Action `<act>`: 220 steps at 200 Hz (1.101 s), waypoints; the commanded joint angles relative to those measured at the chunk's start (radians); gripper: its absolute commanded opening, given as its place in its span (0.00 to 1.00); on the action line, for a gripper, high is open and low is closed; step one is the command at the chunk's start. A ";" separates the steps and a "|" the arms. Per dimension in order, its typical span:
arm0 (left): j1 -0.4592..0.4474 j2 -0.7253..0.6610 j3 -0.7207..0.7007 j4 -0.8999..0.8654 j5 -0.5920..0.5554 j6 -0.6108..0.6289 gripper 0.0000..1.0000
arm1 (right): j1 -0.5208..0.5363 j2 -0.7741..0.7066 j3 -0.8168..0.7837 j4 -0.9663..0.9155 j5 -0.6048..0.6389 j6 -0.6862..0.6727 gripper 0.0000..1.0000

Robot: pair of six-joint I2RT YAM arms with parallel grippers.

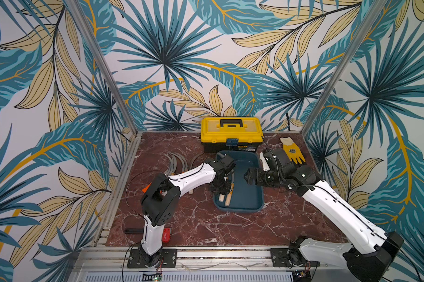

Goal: Put small sickles into storage boxes
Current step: Place the sickle in the storage box.

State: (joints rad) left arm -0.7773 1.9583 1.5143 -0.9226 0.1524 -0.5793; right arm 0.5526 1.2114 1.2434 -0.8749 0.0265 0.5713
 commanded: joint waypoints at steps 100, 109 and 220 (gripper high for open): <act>0.021 0.111 0.050 -0.003 0.010 0.067 0.00 | -0.049 0.050 -0.006 0.001 -0.023 -0.029 1.00; 0.021 0.113 0.050 -0.003 0.010 0.067 0.00 | -0.052 0.049 -0.008 0.001 -0.025 -0.030 1.00; -0.011 0.114 0.038 -0.004 -0.027 0.089 0.00 | -0.070 0.027 -0.041 0.013 -0.028 -0.015 1.00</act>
State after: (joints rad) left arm -0.7826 2.0689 1.5440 -0.9176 0.1429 -0.5011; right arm 0.4881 1.2530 1.2335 -0.8680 0.0029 0.5529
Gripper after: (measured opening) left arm 0.259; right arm 0.994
